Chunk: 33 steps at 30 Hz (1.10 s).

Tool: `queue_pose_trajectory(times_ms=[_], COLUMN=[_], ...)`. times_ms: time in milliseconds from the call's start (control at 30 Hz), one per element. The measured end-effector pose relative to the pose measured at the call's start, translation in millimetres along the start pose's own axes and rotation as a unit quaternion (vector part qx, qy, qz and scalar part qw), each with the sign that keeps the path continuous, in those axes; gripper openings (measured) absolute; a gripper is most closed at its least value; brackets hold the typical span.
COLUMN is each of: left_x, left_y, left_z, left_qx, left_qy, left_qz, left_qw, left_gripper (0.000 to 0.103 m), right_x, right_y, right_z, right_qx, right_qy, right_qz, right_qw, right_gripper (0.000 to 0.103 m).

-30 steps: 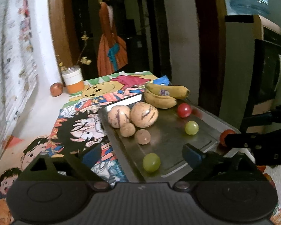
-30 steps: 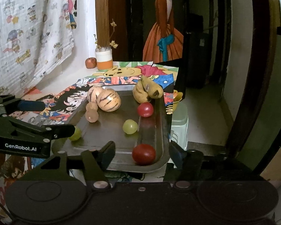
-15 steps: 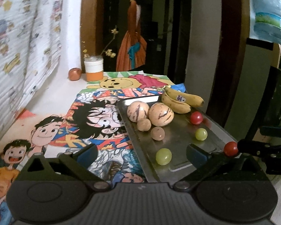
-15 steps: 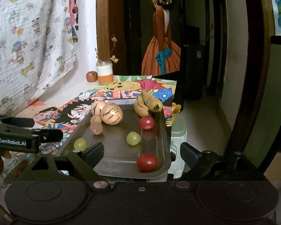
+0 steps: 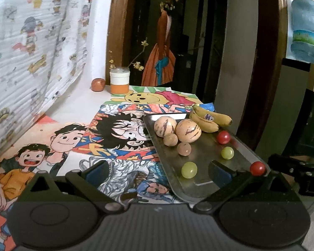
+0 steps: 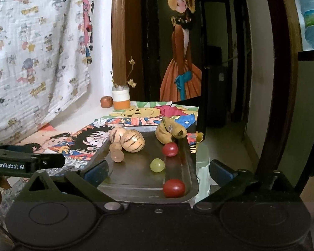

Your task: Organize fruits

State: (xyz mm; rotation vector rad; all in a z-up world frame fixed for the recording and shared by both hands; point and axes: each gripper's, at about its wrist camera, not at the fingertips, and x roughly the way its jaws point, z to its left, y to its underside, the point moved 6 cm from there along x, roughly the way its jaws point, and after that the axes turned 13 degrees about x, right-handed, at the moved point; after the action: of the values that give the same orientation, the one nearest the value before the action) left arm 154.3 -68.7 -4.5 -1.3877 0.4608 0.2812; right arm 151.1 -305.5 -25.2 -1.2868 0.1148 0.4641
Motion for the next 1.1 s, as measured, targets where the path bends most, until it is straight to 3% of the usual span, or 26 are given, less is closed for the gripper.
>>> queue_pose_trajectory(times_ms=[367,1100], left_x=[-17,-56], left_y=[9,49], left_z=[1,12], left_qx=[-0.01,-0.008], left_qy=[-0.007,0.004], left_qz=[-0.013,-0.001], left_qw=[0.9998,1.0], left_gripper=[0.103,0.103], right_x=[-16,-55], right_y=[9,51], right_z=[4,42], right_qx=[0.012,-0.011], right_qy=[-0.004,-0.022], right_qz=[-0.024,-0.011], right_qw=[1.0,1.0], right_gripper=[0.102,0.102])
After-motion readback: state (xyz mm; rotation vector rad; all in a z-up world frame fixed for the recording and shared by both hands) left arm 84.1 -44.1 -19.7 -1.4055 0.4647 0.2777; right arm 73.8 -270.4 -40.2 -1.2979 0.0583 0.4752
